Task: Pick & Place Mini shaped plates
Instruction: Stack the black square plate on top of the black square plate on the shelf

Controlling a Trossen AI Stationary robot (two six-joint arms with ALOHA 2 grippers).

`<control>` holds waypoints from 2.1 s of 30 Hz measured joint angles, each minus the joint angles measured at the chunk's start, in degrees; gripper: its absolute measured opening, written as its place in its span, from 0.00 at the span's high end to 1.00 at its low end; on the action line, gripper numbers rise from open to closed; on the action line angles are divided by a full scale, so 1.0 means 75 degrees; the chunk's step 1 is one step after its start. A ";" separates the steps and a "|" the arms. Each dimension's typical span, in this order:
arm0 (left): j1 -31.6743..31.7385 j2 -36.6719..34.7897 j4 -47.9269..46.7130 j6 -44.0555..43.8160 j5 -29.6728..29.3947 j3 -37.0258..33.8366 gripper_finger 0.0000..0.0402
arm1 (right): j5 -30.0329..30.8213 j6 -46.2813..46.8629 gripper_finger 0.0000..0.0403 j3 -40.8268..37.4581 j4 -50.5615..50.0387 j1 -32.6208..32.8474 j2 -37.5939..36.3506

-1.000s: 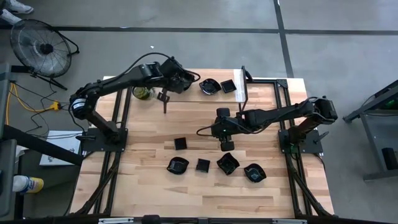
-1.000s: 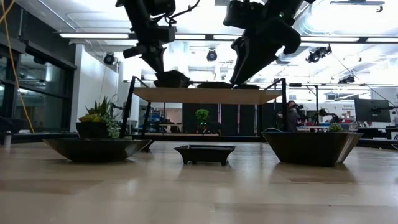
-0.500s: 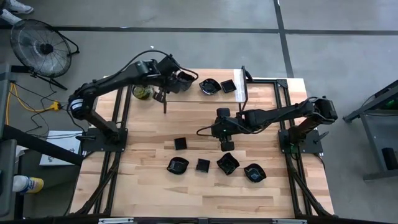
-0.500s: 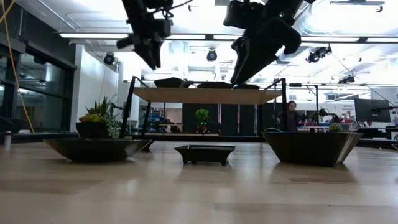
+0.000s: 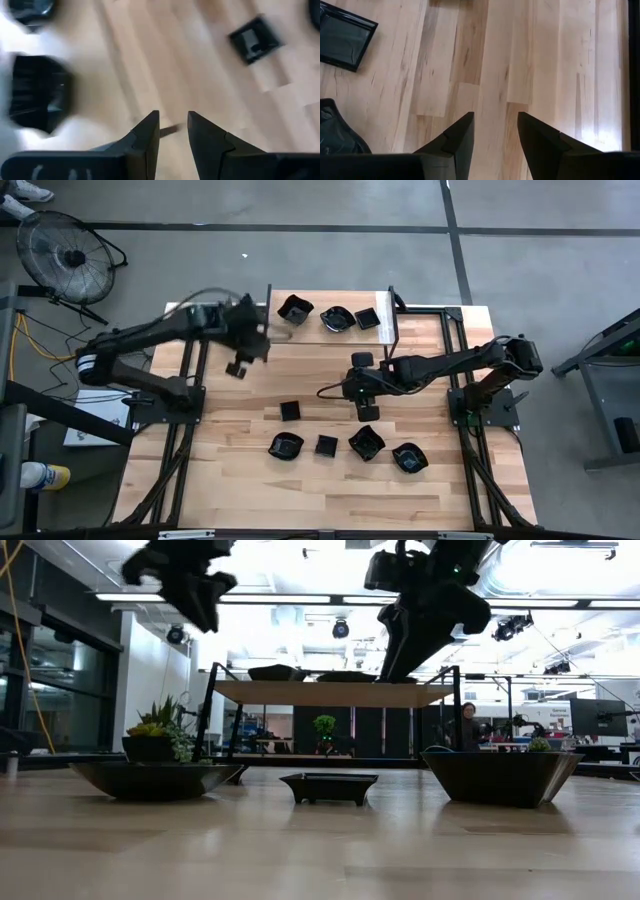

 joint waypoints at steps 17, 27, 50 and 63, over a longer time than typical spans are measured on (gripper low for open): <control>-0.3821 -0.1170 0.4363 -0.2261 -0.1228 -0.4368 0.76 | -0.0032 0.0247 0.64 0.0000 -0.0022 0.0000 0.0000; -0.4205 -0.0631 0.5960 -0.2021 -0.1168 -0.5534 0.76 | 0.0001 0.0562 0.64 0.0000 -0.0594 0.0013 0.0003; -0.4185 0.0952 0.7756 0.4035 -0.1524 -0.5834 0.76 | -0.0052 0.0447 0.64 0.0000 -0.0492 0.0015 0.0003; -0.4185 0.1374 0.8130 0.4035 -0.1597 -0.5825 0.76 | -0.0052 0.0359 0.64 0.0000 -0.0404 0.0015 0.0003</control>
